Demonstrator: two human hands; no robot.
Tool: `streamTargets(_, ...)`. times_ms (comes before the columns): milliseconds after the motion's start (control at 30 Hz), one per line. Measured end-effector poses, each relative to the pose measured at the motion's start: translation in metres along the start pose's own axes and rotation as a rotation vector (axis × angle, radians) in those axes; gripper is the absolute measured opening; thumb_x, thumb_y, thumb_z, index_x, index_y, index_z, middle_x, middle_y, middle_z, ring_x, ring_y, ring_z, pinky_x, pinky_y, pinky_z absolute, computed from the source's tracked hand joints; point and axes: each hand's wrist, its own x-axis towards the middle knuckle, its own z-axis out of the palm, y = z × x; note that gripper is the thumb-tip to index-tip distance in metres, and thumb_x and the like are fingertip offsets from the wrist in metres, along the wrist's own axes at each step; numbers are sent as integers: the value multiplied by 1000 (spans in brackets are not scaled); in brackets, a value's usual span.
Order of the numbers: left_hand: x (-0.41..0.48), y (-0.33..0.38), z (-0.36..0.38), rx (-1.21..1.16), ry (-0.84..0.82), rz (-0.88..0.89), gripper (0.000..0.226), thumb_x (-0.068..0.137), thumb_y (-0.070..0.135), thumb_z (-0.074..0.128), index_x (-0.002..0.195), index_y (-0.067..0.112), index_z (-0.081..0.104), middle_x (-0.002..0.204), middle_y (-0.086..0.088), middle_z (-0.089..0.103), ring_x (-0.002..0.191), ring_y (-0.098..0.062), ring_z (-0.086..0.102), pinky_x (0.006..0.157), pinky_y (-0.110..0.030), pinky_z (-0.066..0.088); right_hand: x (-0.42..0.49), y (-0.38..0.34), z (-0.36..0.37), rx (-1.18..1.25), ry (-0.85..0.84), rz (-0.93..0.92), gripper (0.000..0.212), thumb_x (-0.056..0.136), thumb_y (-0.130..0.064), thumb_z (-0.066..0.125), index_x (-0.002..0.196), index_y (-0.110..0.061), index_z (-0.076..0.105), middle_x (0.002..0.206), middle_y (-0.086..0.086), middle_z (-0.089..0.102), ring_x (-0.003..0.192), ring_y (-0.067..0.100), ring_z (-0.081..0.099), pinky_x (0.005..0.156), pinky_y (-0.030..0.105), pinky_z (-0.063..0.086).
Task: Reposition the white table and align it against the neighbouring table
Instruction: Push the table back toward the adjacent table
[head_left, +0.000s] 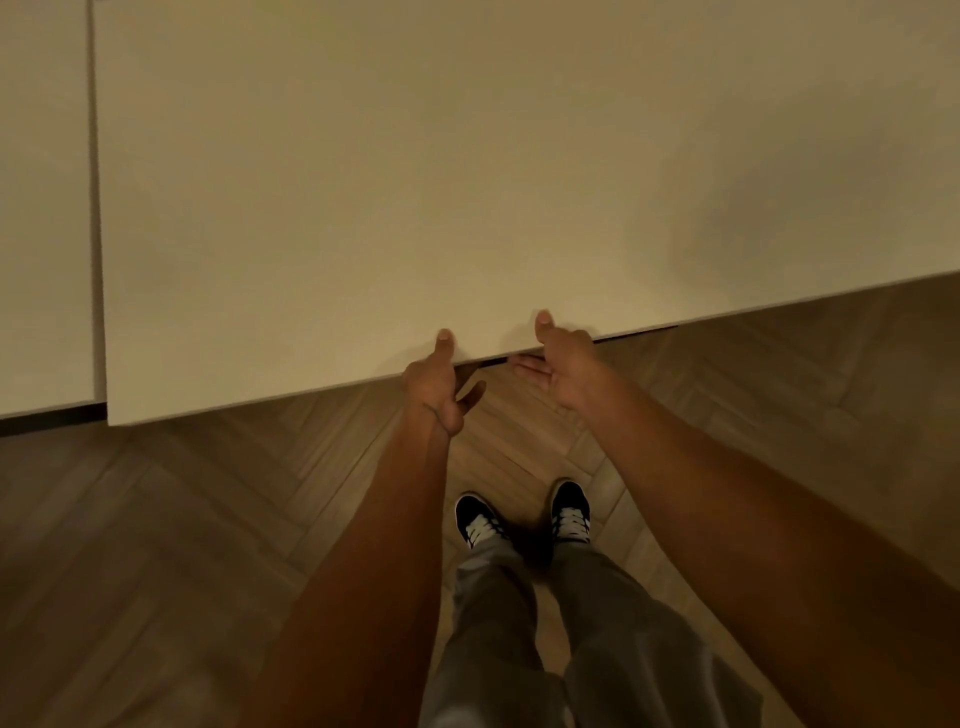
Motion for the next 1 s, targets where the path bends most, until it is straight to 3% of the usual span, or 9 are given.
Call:
streamTargets(133,3,-2,-7,-79,-36,11,30,102,36,62,124,15,58,113,-8,68,95,-22,71,68,-36,61,-2,5,1,28,5,0,51,101,-44,54,134,-6,52,124,15,65,84,21,71,65,37,61)
streamTargets(233,7,-1,-20,-128,-33,20,33,102,41,61,125,19,57,120,-6,66,88,-19,71,69,-35,60,-5,11,5,103,-7,12,52,100,-47,54,136,-10,51,119,13,64,88,23,71,65,38,59)
streamTargets(400,16,10,-50,-142,-17,51,20,99,43,65,106,24,64,103,0,68,85,-14,67,79,-35,58,-10,16,22,102,-28,30,55,97,-50,57,135,-11,51,124,16,63,92,24,70,62,36,59)
streamTargets(533,15,17,-70,-150,-5,65,36,97,43,67,124,19,66,114,-4,70,91,-17,69,73,-35,59,-14,31,46,48,-101,71,48,97,-42,62,132,-10,55,114,16,66,93,24,70,76,38,59)
streamTargets(600,13,19,-75,-157,-15,65,44,96,42,68,131,16,64,122,-7,70,95,-18,70,71,-35,58,-16,39,61,15,-120,77,46,97,-37,64,132,-8,56,113,14,67,91,23,70,75,36,58)
streamTargets(800,2,27,-78,-107,-59,64,45,99,39,65,133,9,62,104,-7,71,92,-20,69,79,-36,56,-11,41,87,-42,-93,90,48,97,-34,66,136,-8,55,118,17,67,85,23,71,63,36,58)
streamTargets(900,4,30,-78,-93,-62,64,38,100,36,65,126,8,63,101,-8,70,95,-24,68,83,-39,57,-11,40,90,-37,-76,99,50,97,-35,64,137,-7,53,120,17,66,85,23,71,63,36,58)
streamTargets(1000,7,32,-78,-89,-58,56,32,101,32,65,121,7,63,97,-8,69,86,-22,68,87,-43,57,-13,42,91,-17,-76,93,50,98,-35,62,137,-6,52,121,17,65,84,23,69,65,36,58)
